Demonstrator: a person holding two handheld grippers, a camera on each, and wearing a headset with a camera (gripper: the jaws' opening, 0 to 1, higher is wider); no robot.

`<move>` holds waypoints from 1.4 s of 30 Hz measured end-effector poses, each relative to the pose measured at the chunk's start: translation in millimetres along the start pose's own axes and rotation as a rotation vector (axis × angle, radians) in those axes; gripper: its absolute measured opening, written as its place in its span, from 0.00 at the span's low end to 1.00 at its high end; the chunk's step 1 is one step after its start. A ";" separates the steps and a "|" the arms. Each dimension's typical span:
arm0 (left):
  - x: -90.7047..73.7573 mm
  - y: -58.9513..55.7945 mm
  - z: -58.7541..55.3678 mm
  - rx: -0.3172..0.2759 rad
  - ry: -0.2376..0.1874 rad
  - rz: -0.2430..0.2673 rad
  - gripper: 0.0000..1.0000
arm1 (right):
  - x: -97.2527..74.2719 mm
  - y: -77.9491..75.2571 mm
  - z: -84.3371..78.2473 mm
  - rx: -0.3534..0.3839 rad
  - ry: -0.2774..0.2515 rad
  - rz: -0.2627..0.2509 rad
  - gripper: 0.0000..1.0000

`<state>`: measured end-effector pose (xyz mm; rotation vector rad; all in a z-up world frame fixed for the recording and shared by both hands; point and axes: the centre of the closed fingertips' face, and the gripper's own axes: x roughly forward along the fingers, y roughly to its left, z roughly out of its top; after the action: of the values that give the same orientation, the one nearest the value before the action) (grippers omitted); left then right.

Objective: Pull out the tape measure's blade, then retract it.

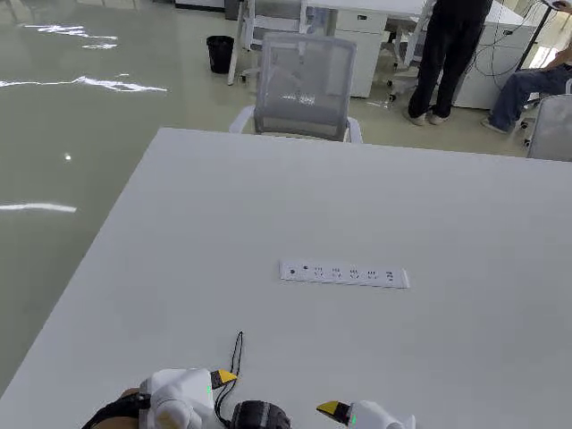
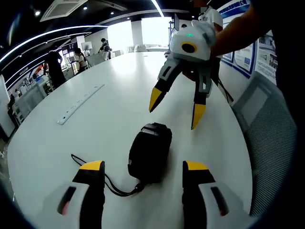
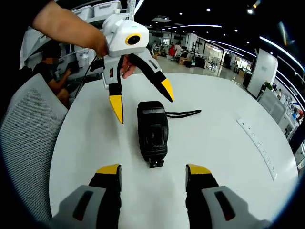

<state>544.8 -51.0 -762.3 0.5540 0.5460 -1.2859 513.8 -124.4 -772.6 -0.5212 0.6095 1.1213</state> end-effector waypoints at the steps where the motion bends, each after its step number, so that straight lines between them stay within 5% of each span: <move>1: 1.3 -0.6 -1.2 0.006 0.008 -0.004 0.62 | 1.6 0.1 -0.4 -0.006 0.007 0.003 0.53; 10: 11.4 -0.7 -5.2 0.041 0.043 -0.024 0.57 | 22.0 5.4 -5.6 -0.075 0.046 0.055 0.45; 17: 19.8 -1.2 -5.8 0.046 0.061 -0.039 0.49 | 30.9 -4.0 -5.0 -0.065 0.059 0.050 0.39; 30: 28.2 -11.3 -5.5 0.070 0.073 -0.069 0.41 | 35.3 -6.6 -9.3 -0.076 0.077 0.087 0.26; 42: 28.6 -7.1 -5.4 0.084 0.073 -0.054 0.34 | 40.7 -3.3 -14.1 -0.079 0.115 0.119 0.17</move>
<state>543.1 -69.7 -785.7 0.6618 0.5724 -1.3482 526.7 -107.9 -810.4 -0.6278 0.7055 1.2378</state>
